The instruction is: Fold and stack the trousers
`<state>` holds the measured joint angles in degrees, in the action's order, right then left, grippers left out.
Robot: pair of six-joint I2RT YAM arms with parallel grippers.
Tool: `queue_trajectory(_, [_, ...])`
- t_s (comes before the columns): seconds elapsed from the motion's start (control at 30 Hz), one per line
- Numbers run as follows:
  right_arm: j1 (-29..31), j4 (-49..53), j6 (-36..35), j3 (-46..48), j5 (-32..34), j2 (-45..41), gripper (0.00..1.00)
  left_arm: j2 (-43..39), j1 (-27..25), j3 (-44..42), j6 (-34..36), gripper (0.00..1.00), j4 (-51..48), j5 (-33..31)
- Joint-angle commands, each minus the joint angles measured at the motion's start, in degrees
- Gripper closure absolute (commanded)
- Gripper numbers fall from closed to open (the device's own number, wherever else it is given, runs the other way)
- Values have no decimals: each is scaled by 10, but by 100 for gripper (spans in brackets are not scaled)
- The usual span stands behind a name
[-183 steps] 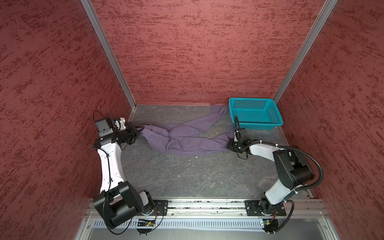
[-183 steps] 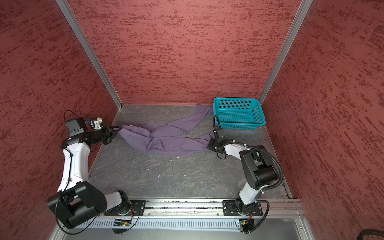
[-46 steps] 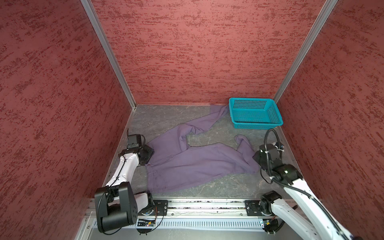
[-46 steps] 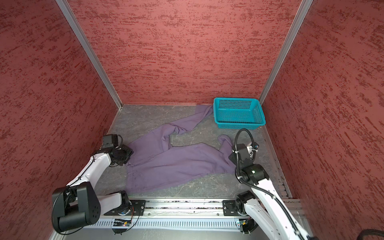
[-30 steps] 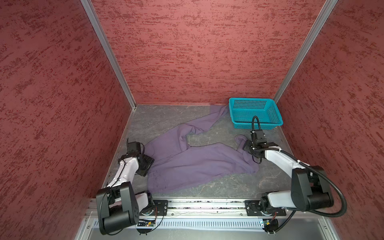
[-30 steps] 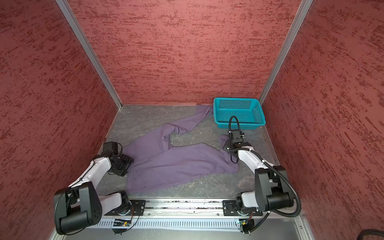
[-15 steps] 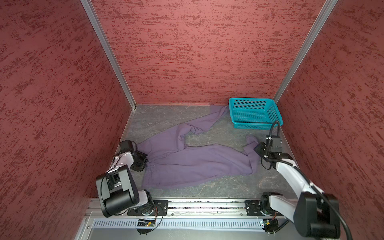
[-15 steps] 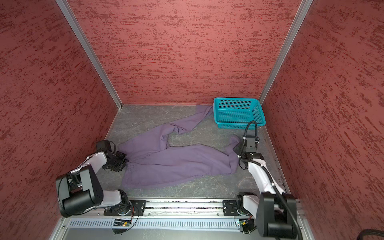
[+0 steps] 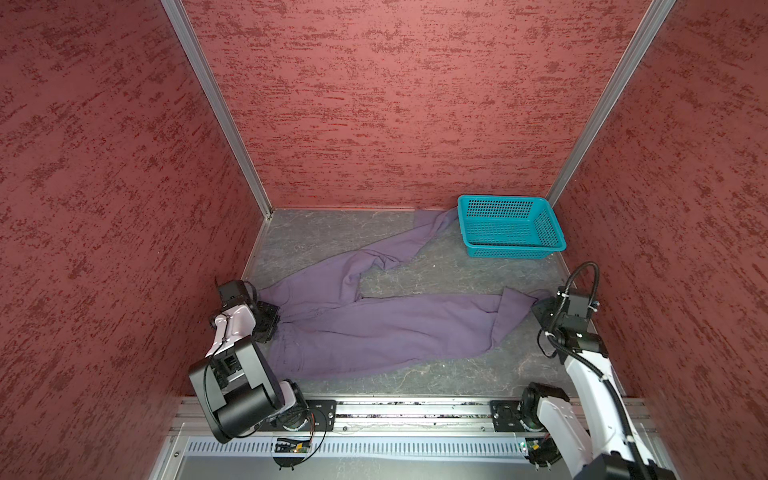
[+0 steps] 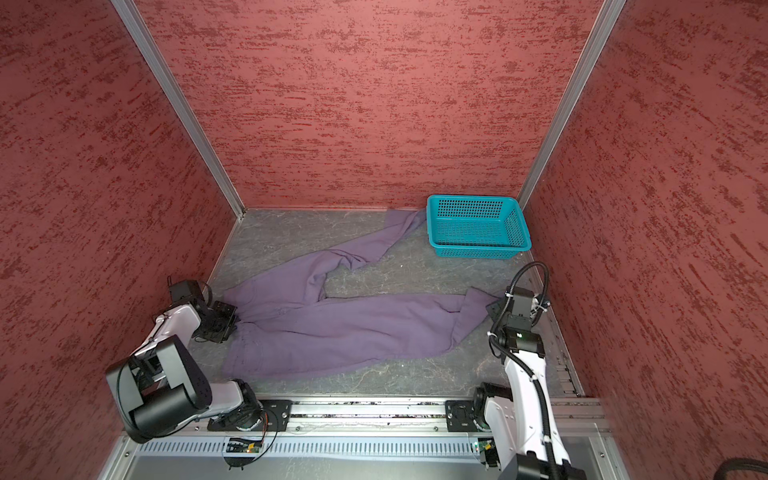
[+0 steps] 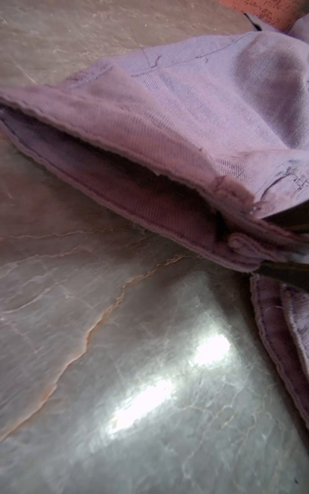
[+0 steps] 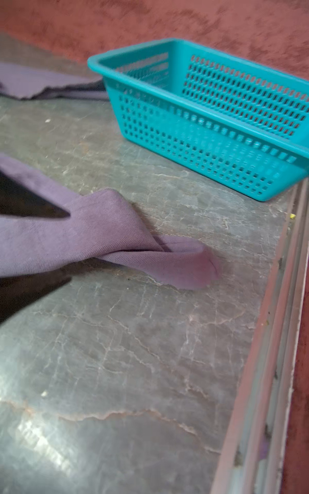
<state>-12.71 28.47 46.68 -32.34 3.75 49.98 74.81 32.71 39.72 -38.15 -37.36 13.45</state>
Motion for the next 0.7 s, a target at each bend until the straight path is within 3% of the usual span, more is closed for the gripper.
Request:
queue_trajectory(0.0, [-2,-11,-67,-59,-43,89,100,-14,-15,1,4,97,-6,3])
queue_trajectory(0.07, [-2,-2,-100,-74,-38,130,100,-21,-37,-1,4,97,-3,0])
queue_trajectory(0.1, [-1,0,-117,-79,-43,149,95,-27,-51,-1,4,97,-5,-9])
queue_trajectory(0.23, [10,20,-152,-102,-51,210,59,-45,-89,-4,3,92,-10,-35])
queue_trajectory(0.33, [40,28,-165,-122,-22,238,46,-51,-94,6,2,90,-18,-38])
queue_trajectory(0.47, [79,28,-182,-159,16,277,43,-58,-98,21,2,90,-38,-50])
queue_trajectory(0.67, [138,33,-209,-216,70,342,50,-91,-95,35,3,89,-77,-89])
